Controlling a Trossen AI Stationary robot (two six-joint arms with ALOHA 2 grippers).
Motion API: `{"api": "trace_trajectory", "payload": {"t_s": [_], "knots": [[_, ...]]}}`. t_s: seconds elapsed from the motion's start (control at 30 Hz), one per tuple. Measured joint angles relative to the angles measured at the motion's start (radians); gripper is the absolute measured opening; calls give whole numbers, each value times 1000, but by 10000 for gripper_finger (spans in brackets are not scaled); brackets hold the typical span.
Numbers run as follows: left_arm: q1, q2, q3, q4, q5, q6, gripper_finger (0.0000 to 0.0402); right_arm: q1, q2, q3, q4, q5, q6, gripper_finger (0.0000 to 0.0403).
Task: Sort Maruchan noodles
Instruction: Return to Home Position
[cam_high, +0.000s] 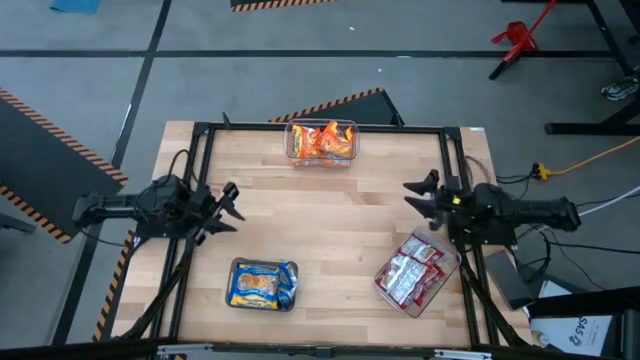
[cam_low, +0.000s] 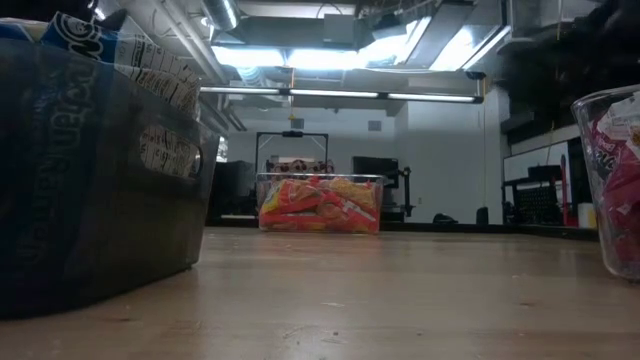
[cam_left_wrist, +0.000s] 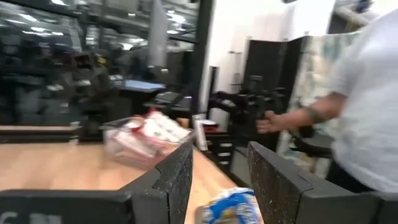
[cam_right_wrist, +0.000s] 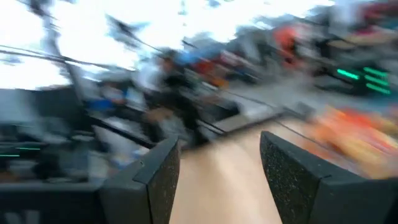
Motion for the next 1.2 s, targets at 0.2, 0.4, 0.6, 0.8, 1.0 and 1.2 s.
{"api": "trace_trajectory", "payload": {"t_s": [0.2,0.4,0.6,0.8,1.0,1.2], "knots": [[116,-1,0,-14,273,-82,147,-31,-32,2,32,-276,24,207],[230,-1,0,-38,377,-80,147,-43,-32,0,-74,-197,68,207],[274,-1,0,-159,435,17,147,-43,-30,0,-153,-205,20,207],[277,0,0,-248,416,135,147,-43,-11,0,-158,-171,-34,207],[277,0,0,-249,431,138,147,-44,-10,0,-160,-159,-37,207],[277,0,0,-240,345,115,147,-44,-10,0,-161,-162,-37,207]]}}
